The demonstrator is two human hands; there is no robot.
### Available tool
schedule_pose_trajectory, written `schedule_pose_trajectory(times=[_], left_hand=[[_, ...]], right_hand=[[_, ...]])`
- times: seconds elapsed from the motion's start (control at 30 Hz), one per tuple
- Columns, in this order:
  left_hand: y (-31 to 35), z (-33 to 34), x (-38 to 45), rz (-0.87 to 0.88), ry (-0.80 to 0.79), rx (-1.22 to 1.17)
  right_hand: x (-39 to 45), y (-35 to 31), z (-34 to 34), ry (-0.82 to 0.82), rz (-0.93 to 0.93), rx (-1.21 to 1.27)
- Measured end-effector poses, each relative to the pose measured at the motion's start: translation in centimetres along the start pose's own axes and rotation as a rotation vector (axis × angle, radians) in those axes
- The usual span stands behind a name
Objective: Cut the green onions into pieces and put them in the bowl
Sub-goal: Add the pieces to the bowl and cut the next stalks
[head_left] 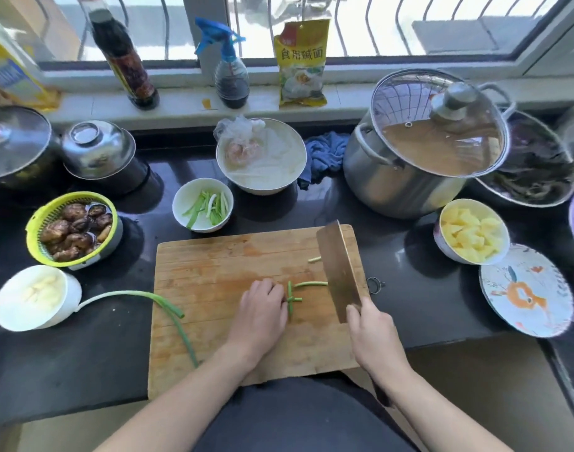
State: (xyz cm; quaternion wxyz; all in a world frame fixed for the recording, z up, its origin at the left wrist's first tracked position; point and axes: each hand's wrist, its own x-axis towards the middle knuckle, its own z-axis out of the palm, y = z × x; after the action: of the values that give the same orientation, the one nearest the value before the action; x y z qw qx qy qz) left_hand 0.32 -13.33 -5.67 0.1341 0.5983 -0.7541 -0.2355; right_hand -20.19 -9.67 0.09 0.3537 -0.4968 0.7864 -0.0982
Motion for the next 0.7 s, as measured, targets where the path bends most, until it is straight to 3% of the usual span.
schedule_pose_trajectory(times=[0.2,0.33,0.57,0.7], left_hand=[[2.8,2.8,1.3,-0.11,-0.022,0.113],[3.9,3.4,1.0,-0.13,-0.139,0.237],[6.0,1.6,3.3,-0.057,0.035,0.061],[8.5,2.8,4.8,0.009,-0.034,0.084]], right_hand=[[1.9,2.3,-3.6,0.014,-0.008,0.034],[2.9,3.9,-5.3,-0.011,-0.038,0.048],[4.3,6.0,-7.3,-0.075,-0.048,0.005],[4.5,6.9,-8.5,-0.11,-0.071,-0.037]])
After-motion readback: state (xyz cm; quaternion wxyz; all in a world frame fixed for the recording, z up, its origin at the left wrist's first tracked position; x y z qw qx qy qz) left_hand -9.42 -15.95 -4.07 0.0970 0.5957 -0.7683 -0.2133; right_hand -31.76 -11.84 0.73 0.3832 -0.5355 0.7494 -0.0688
